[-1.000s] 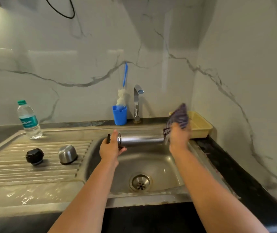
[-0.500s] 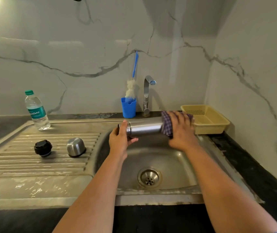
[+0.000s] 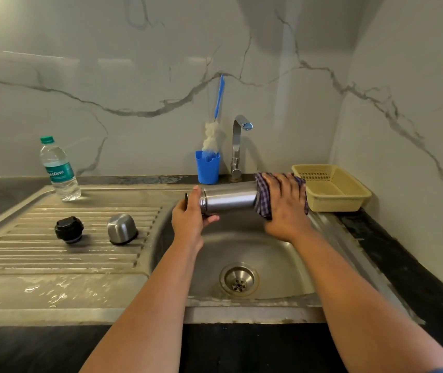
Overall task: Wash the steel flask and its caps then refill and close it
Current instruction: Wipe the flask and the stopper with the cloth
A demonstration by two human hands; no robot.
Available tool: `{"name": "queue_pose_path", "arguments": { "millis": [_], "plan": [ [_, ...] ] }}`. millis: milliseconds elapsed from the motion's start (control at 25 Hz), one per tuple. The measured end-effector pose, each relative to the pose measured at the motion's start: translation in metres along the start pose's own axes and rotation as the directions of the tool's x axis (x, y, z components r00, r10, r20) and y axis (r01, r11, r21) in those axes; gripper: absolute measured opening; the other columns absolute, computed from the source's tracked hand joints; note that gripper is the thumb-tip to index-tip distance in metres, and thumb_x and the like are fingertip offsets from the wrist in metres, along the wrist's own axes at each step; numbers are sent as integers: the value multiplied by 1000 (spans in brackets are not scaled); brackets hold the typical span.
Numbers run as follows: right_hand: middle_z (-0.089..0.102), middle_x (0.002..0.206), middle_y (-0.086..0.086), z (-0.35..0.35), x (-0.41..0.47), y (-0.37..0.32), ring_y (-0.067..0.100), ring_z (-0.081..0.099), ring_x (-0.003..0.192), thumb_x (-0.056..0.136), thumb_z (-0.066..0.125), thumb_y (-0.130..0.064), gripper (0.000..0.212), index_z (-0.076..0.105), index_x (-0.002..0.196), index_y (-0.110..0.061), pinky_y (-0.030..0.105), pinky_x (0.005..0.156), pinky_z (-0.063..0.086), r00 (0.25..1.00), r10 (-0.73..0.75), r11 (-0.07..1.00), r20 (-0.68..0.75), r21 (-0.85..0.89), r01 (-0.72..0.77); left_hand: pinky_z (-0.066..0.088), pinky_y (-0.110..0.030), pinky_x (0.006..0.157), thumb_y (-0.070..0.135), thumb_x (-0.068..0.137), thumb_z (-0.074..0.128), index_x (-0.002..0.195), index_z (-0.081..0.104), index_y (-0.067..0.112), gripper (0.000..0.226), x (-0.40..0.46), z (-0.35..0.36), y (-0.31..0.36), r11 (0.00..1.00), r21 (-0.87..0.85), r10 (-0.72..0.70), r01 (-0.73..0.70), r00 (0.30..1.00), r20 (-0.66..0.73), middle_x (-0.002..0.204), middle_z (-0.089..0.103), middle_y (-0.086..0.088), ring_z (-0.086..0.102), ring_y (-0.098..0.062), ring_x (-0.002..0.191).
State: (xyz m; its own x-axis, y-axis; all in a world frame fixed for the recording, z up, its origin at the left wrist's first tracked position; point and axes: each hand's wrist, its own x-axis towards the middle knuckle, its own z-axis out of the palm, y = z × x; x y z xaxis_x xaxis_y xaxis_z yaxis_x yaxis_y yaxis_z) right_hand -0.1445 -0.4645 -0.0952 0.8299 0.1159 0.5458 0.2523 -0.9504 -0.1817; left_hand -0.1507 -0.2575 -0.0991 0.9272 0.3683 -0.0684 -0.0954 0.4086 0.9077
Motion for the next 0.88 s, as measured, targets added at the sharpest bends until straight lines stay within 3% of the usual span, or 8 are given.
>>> {"name": "queue_pose_path", "arguments": {
  "millis": [120, 240, 320, 440, 520, 640, 800, 880],
  "plan": [
    [6, 155, 3, 10, -11, -49, 28, -7, 147, 65, 75, -22, 115, -1, 151, -25, 55, 117, -8, 984, -172, 985, 54, 18, 171, 61, -32, 71, 39, 93, 64, 99, 64, 18, 22, -5, 7, -9, 995, 86, 44, -47, 998, 44, 102, 72, -8, 72, -24, 95],
    [-1, 157, 1, 16, -12, -78, 25, -13, 146, 66, 67, -38, 114, -8, 152, -27, 52, 118, -8, 951, -279, 957, 131, 119, 265, 57, -35, 81, 41, 93, 63, 99, 68, 21, 22, -2, 5, -9, 987, 135, 85, -92, 995, 51, 100, 74, -1, 70, -20, 98],
    [-3, 159, -1, 12, -4, -55, 23, -15, 146, 73, 56, -46, 104, -9, 152, -30, 50, 117, -13, 955, -224, 968, 193, 156, 195, 60, -35, 72, 39, 92, 65, 109, 66, 15, 29, 6, -4, -8, 989, 116, 79, -88, 994, 76, 103, 72, -8, 71, -23, 95],
    [8, 161, 0, 0, -2, -8, 23, -5, 148, 89, 48, -27, 81, 0, 154, -31, 50, 116, -13, 952, -81, 988, 297, 150, 37, 61, -33, 65, 35, 93, 66, 121, 60, 9, 39, 6, -11, -6, 982, 160, 85, -105, 988, 126, 108, 67, -13, 71, -24, 93],
    [20, 158, 2, -8, -6, 2, 23, 10, 147, 89, 52, -19, 76, 12, 153, -30, 57, 117, -7, 961, -42, 992, 273, 124, 9, 61, -32, 64, 34, 93, 66, 123, 58, 8, 41, 2, -7, -6, 968, 207, 103, -144, 975, 198, 112, 66, -14, 71, -25, 96],
    [28, 153, 3, -7, -10, -26, 24, 21, 143, 83, 62, -25, 84, 13, 151, -25, 56, 118, -2, 972, -131, 988, 197, 112, 110, 61, -32, 67, 33, 93, 66, 122, 59, 11, 37, 1, -8, -8, 967, 191, 122, -168, 965, 232, 112, 66, -13, 70, -25, 97],
    [22, 150, 1, 9, -16, -64, 23, 19, 139, 76, 64, -34, 95, 6, 151, -23, 48, 119, 7, 966, -244, 968, 90, 79, 238, 61, -47, 82, 44, 85, 71, 106, 66, 21, 31, -3, -9, -12, 942, 237, 170, -237, 947, 272, 103, 73, -7, 71, -25, 96],
    [20, 151, 2, 9, -9, -53, 23, 16, 140, 77, 65, -33, 97, 4, 152, -25, 44, 117, 5, 965, -230, 966, 126, 152, 210, 61, -43, 80, 36, 87, 72, 103, 64, 23, 21, -5, -10, -5, 950, 209, 175, -234, 947, 269, 106, 71, -9, 71, -26, 97]
  ]
}}
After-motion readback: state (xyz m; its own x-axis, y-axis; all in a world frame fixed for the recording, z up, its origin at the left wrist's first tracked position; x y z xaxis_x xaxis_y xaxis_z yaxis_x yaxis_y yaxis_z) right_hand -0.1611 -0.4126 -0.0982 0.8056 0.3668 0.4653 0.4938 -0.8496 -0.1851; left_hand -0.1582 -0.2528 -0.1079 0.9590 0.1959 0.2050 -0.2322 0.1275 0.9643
